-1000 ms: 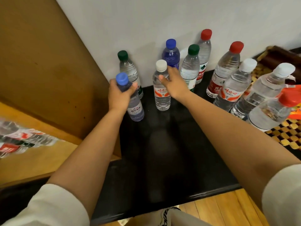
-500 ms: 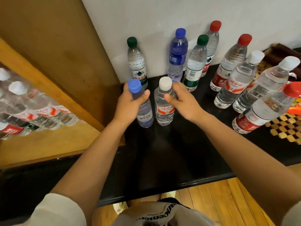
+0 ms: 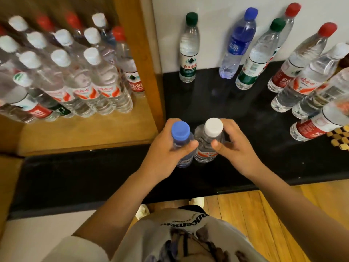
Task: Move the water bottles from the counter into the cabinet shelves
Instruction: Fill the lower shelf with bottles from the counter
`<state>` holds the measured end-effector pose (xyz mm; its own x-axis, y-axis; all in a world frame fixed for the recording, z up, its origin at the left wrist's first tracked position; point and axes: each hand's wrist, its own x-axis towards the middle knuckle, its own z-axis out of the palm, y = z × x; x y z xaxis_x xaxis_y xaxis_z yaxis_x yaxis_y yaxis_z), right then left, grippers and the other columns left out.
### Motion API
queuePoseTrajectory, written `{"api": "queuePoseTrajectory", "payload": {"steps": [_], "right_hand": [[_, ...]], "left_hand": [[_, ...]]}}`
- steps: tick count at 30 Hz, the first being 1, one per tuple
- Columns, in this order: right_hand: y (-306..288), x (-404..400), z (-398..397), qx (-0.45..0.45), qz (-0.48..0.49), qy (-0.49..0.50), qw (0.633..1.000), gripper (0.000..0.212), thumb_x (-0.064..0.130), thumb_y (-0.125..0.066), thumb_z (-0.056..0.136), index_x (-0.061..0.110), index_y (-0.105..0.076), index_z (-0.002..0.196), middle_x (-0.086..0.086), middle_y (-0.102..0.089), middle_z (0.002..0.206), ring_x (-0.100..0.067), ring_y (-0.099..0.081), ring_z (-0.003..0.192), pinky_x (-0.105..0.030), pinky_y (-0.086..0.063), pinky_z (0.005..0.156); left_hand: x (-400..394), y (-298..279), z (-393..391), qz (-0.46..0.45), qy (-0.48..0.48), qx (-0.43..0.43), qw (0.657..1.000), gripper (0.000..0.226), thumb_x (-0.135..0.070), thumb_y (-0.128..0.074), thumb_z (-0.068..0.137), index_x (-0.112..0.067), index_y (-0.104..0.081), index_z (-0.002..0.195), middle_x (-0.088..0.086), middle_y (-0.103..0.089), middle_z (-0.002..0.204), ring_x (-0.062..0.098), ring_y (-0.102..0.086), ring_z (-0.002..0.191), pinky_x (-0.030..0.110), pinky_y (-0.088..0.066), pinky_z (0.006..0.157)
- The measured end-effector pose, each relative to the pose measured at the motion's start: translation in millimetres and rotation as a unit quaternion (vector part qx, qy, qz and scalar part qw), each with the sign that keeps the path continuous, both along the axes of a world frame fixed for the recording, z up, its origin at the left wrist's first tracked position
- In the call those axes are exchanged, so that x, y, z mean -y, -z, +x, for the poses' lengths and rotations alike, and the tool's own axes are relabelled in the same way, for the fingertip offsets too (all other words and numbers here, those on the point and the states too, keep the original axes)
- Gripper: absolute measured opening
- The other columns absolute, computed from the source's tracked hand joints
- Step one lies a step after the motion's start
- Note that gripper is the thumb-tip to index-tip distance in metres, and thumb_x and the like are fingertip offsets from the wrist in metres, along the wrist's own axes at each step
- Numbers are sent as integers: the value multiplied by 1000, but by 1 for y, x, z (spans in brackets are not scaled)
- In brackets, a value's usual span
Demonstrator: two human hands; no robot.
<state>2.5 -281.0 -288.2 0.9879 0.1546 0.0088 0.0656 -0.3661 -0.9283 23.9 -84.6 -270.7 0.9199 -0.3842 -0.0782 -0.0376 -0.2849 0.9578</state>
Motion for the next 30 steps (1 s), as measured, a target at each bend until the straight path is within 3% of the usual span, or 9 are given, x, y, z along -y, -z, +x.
{"api": "queuePoseTrajectory", "payload": {"steps": [4,7,11,14,18,22,25,28,30], "right_hand": [[-8,-32,-9,30,-81,-19,996,39,57,-49,78,53,-40,115,39,-46,114,13,-42,112,-8,-34,89],[-8,-58,-9,49,-130,-16,990,44,59,-46,78,44,-42,119,30,-47,117,8,-43,113,-10,-32,91],[-7,-94,0,36,-65,-26,997,38,55,-52,79,47,-44,116,30,-51,114,8,-45,113,-10,-36,92],[-3,-123,5,-18,7,-35,999,38,54,-55,80,49,-46,116,26,-54,116,-1,-47,116,-28,-41,95],[-1,-169,17,20,4,-43,999,37,54,-53,81,46,-48,117,23,-55,118,-4,-48,117,-30,-41,96],[-9,-200,44,3,81,-10,997,27,40,-56,86,44,-53,112,24,-60,115,-2,-52,115,-33,-42,99],[-18,-210,67,-10,145,23,989,32,34,-54,82,35,-55,114,16,-65,114,-3,-57,112,-25,-48,94],[-24,-211,86,22,156,54,986,32,30,-54,82,37,-54,113,25,-65,111,5,-58,106,-8,-47,80],[-25,-213,101,45,144,88,985,31,34,-56,82,42,-54,112,21,-64,113,1,-57,111,-15,-47,87]], "left_hand": [[-35,-2,-8,-31,-22,-24,999,38,-27,-65,77,-14,-50,109,3,-57,101,15,-57,100,32,-50,89],[-63,0,-12,-64,-38,-40,996,34,-24,-67,74,-20,-55,106,3,-60,106,15,-59,103,39,-50,93],[-100,0,-14,-54,-41,-34,997,38,-39,-67,70,-27,-56,105,2,-62,105,19,-60,104,46,-49,93],[-128,-5,-7,-59,-75,-29,995,42,-44,-66,68,-23,-58,104,-3,-64,98,20,-61,101,49,-48,92],[-168,-17,11,-97,-131,-5,987,38,-41,-67,67,-18,-58,97,-6,-65,86,14,-63,88,36,-50,84],[-203,-21,36,-124,-169,33,977,22,-20,-68,74,-19,-57,93,-16,-67,79,-2,-62,79,17,-49,76],[-228,-23,57,-135,-184,60,972,27,-25,-66,72,-24,-55,96,-24,-67,82,-9,-61,80,10,-48,74],[-247,-22,78,-134,-201,77,967,29,-29,-67,71,-29,-55,98,-29,-67,84,-14,-59,81,6,-46,72],[-257,-20,90,-119,-200,84,969,30,-31,-72,73,-31,-56,99,-29,-67,86,-14,-59,82,5,-45,72]]}}
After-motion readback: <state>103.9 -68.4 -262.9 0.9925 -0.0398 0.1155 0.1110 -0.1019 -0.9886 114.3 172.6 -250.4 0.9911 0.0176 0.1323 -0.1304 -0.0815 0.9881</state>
